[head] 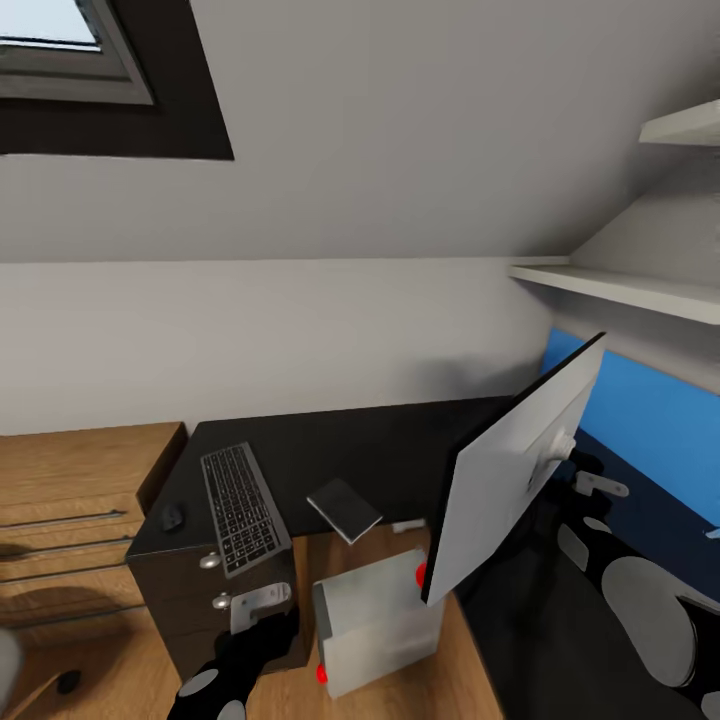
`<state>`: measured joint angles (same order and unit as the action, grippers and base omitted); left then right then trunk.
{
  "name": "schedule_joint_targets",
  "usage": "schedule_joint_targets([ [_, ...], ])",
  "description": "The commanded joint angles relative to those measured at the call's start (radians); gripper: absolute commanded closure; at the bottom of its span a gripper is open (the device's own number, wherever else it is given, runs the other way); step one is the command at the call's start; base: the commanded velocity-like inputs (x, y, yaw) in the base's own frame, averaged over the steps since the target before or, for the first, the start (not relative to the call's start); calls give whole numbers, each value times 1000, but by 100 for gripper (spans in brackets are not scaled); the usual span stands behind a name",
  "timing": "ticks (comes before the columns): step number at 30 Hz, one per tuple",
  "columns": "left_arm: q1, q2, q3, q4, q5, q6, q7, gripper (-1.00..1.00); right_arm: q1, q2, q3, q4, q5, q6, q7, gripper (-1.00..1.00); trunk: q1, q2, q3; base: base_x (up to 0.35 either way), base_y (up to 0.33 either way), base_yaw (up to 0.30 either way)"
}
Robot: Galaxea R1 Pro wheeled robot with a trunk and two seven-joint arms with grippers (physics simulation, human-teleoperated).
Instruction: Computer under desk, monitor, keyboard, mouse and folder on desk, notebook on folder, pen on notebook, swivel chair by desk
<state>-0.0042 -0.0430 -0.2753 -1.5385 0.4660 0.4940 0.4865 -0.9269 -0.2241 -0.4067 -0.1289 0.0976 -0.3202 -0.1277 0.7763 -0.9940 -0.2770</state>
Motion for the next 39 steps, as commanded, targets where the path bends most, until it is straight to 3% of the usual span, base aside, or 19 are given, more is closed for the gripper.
schedule_joint_targets([
  [1,0,0,-1,-2,10,2,9,-100,-1,0,-11,2,8,-4,2,100,0,-1,-1,-330,0,0],
  [39,-1,0,-1,-3,11,2,9,-100,-1,3,-14,3,20,-8,5,100,0,-1,-4,-334,0,10],
])
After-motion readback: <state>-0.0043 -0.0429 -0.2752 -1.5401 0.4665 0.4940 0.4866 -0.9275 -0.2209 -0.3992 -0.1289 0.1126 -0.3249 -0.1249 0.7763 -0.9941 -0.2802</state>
